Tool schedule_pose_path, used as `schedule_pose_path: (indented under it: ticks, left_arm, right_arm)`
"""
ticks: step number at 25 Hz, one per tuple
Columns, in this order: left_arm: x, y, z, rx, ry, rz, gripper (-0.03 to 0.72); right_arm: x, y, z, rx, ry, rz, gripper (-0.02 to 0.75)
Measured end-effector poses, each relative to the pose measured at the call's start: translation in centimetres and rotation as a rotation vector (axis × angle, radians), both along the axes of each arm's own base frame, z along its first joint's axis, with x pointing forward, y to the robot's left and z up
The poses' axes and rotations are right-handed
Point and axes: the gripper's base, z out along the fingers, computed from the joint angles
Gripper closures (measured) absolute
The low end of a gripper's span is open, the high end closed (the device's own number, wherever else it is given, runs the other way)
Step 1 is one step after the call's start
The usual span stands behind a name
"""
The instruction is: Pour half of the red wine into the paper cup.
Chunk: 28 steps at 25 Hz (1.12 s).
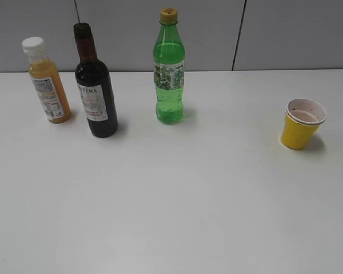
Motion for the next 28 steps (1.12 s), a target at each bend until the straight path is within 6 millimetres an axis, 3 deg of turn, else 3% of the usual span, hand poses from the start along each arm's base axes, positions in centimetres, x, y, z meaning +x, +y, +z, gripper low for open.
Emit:
schedule_pose_path:
  ticks: [14, 19, 22, 28]
  left_arm:
    - [0.0, 0.0, 0.0, 0.000, 0.000, 0.000, 0.457]
    - [0.0, 0.0, 0.0, 0.000, 0.000, 0.000, 0.457]
    - [0.0, 0.0, 0.0, 0.000, 0.000, 0.000, 0.457]
    - [0.0, 0.0, 0.0, 0.000, 0.000, 0.000, 0.457]
  right_arm:
    - [0.1, 0.4, 0.2, 0.045, -0.019, 0.022, 0.173]
    - [0.3, 1.0, 2.2, 0.109, -0.212, 0.080, 0.143]
    - [0.5, 1.1, 2.7, 0.046, -0.277, 0.116, 0.101]
    - [3.7, 0.7, 0.5, 0.003, -0.167, 0.107, 0.079]
